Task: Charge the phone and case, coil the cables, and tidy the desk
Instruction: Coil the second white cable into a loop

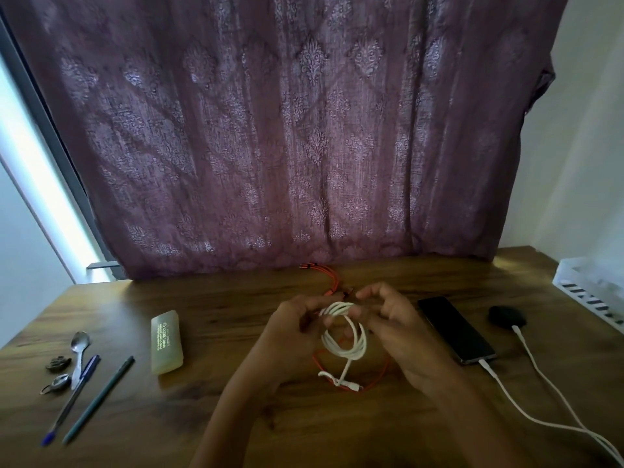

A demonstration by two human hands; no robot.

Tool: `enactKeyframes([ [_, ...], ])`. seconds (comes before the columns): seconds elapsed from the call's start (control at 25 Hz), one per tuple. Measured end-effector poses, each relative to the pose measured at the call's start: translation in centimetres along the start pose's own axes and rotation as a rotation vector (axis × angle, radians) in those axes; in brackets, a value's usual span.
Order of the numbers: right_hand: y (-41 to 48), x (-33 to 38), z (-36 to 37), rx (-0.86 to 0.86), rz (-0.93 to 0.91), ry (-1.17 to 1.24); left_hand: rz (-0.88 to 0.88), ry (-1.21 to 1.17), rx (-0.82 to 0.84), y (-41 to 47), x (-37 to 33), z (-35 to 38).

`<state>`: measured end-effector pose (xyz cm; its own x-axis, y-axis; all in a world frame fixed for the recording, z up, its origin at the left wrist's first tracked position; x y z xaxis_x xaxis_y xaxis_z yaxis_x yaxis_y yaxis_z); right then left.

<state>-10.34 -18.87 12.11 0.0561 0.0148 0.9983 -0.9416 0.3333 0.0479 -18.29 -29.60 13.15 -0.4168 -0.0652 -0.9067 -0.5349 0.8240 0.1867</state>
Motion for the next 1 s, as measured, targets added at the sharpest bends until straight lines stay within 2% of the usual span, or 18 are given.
enactKeyframes([
  [0.12, 0.5, -1.7, 0.2, 0.02, 0.075, 0.249, -0.043, -0.014, 0.071, -0.1, 0.0, 0.7],
  [0.2, 0.9, -2.5, 0.3, 0.039, 0.103, 0.392, -0.042, -0.082, 0.039, -0.3, -0.1, 1.0],
  [0.28, 1.1, -2.5, 0.2, 0.043, 0.093, 0.428, -0.044, -0.147, -0.027, -0.4, -0.3, 1.0],
  [0.32, 1.1, -2.2, -0.2, 0.017, 0.065, 0.355, -0.059, -0.188, -0.062, -0.5, 0.0, 0.9],
  [0.4, 0.8, -1.0, -1.3, -0.094, -0.053, 0.01, -0.108, -0.281, -0.148, -0.8, 0.8, 0.7],
  [0.48, -0.1, 0.7, -1.6, -0.198, -0.251, -0.321, -0.138, -0.352, -0.238, -1.2, 1.5, 0.3],
  [0.56, -1.1, 1.6, -0.9, -0.214, -0.399, -0.509, -0.133, -0.353, -0.319, -1.4, 1.6, -0.4],
  [0.68, -2.2, 2.0, 0.3, -0.279, -0.456, -0.881, -0.129, -0.329, -0.349, -1.4, 1.5, -0.7],
  [0.8, -2.8, 2.5, 1.9, -0.356, -0.462, -1.191, -0.155, -0.474, -0.325, -1.5, 1.7, -0.3],
  [0.88, -2.3, 2.3, 1.8, -0.347, -0.371, -1.145, -0.147, -0.504, -0.283, -1.4, 1.5, 0.0],
  [1.0, -0.5, 0.9, 0.6, -0.162, -0.135, -0.662, -0.095, -0.358, -0.296, -1.5, 1.3, -0.3],
])
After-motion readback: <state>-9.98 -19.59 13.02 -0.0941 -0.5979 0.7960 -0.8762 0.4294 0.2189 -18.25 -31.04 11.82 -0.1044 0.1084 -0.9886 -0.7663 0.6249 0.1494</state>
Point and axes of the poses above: each hand's wrist, its own y-axis towards the middle knuckle, its own z-axis out of the palm, x = y × z, the point moved 8 cm from there along y, towards the middle knuckle, and after that the axes turned 8 degrees about x, right-handed, at the moved point
